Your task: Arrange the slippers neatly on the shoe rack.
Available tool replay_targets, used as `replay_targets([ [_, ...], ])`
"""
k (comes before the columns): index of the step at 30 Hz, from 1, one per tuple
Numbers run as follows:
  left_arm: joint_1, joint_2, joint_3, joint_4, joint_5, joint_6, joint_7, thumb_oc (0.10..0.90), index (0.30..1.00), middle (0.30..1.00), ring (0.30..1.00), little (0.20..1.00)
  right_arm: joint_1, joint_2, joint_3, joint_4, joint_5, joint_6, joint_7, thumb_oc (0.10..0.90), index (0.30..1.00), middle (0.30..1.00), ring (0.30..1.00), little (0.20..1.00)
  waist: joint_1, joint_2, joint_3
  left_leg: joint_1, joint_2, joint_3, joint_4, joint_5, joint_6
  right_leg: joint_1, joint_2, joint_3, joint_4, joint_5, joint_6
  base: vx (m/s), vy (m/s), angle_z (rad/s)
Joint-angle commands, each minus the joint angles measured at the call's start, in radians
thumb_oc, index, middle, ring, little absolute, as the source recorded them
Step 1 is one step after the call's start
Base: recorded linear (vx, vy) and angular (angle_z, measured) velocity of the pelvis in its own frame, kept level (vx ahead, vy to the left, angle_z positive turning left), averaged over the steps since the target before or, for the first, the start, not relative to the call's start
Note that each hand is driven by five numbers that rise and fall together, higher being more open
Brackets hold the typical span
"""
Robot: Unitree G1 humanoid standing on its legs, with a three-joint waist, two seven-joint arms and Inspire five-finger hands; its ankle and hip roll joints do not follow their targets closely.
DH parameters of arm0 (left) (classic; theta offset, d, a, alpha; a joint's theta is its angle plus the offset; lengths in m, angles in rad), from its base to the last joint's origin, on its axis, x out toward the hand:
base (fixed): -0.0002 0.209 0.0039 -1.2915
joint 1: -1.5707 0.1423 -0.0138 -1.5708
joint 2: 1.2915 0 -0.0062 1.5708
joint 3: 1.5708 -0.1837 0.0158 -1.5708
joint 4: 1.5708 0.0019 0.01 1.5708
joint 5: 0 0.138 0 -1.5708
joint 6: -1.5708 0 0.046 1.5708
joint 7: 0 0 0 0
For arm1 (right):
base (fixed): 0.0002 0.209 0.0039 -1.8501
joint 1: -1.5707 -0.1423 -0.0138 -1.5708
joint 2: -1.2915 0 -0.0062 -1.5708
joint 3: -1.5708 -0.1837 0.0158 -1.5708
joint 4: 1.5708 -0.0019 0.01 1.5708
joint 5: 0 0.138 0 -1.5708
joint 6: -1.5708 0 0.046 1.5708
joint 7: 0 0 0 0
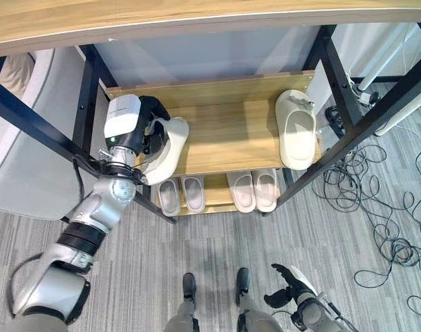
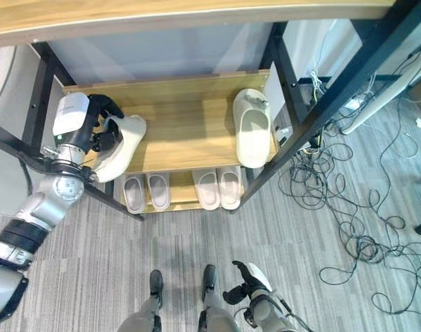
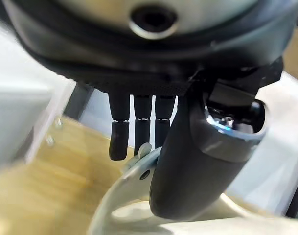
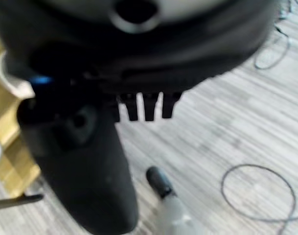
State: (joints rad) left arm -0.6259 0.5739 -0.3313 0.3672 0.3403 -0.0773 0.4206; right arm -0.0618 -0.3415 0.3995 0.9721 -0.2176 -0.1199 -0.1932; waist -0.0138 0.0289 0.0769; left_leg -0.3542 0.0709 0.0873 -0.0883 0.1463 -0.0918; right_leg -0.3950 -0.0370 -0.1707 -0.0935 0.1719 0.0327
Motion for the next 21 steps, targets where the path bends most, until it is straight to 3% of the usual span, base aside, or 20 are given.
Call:
replay_targets([
  [1, -0.109, 0.017, 0.027, -0.02, -0.041, -0.07, 0.06, 0.4, 0.3, 0.3, 0.3, 0.3, 0.034, -0.044, -0.031, -0.068, -0.013, -0.016, -0.026, 0.8, 0.9, 0.9, 0.9, 0.9, -0.006, -0.02, -0.02, -0.045, -0.049, -0.003, 0.001, -0.007, -0.011, -0.008, -0.059, -0.001, 0.006, -0.057, 0.129, -0.02, 0.043, -0.2],
  [12, -0.149, 0.021, 0.013, 0.033, -0.085, -0.062, 0.099, 0.4, 0.3, 0.3, 0.3, 0.3, 0.085, -0.084, -0.072, -0.118, -0.011, -0.018, -0.034, 0.8, 0.9, 0.9, 0.9, 0.9, -0.04, 0.012, -0.014, -0.03, -0.052, 0.05, 0.001, -0.018, 0.002, -0.026, -0.075, 0.047, 0.006, -0.043, 0.14, 0.01, 0.055, -0.22],
  [21, -0.332, 0.08, -0.074, 0.137, -0.088, -0.045, 0.136, 0.4, 0.3, 0.3, 0.3, 0.3, 0.098, -0.095, -0.072, -0.11, 0.014, -0.021, -0.035, 0.8, 0.9, 0.9, 0.9, 0.9, -0.075, 0.027, -0.018, -0.017, -0.059, 0.065, 0.001, -0.024, 0.003, -0.027, -0.08, 0.068, 0.006, -0.037, 0.144, 0.03, 0.021, -0.1],
])
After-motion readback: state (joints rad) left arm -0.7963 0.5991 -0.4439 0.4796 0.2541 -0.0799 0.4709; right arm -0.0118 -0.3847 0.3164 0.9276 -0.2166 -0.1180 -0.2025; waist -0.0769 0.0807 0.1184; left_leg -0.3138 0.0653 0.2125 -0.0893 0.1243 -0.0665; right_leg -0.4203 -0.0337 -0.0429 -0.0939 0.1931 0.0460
